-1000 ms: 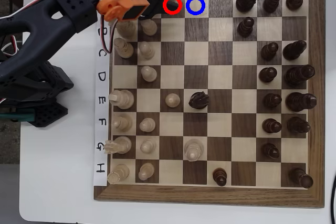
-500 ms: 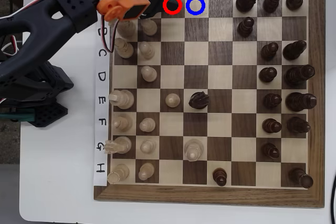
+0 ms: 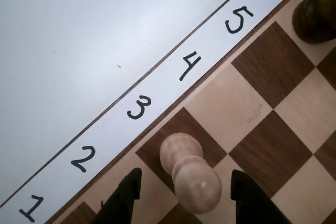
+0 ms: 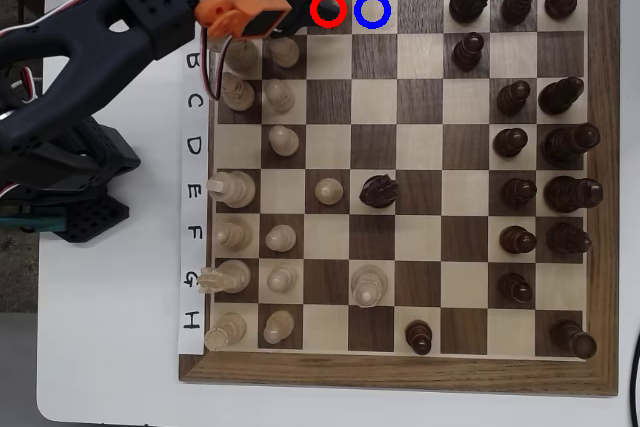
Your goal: Move the piece to destination
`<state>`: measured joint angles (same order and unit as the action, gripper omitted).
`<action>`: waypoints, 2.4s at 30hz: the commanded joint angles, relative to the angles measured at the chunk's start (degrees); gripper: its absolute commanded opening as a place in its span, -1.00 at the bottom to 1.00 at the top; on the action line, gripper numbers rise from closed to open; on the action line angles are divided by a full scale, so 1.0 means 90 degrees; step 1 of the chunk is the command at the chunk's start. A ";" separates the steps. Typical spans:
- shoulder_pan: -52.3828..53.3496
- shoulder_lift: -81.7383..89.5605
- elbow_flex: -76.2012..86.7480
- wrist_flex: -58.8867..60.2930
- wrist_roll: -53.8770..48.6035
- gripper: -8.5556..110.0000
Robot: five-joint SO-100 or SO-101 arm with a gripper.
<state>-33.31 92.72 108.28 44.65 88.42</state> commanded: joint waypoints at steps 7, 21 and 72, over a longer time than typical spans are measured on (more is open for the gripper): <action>-0.0020 -0.0137 -0.0186 -0.0137 -0.0049 -0.52; 0.0137 -0.0166 -0.0313 -0.0195 -0.0059 -0.58; 0.0312 -0.0088 -0.0547 -0.0068 -0.0029 -0.68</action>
<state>-30.85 90.44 106.17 43.86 87.71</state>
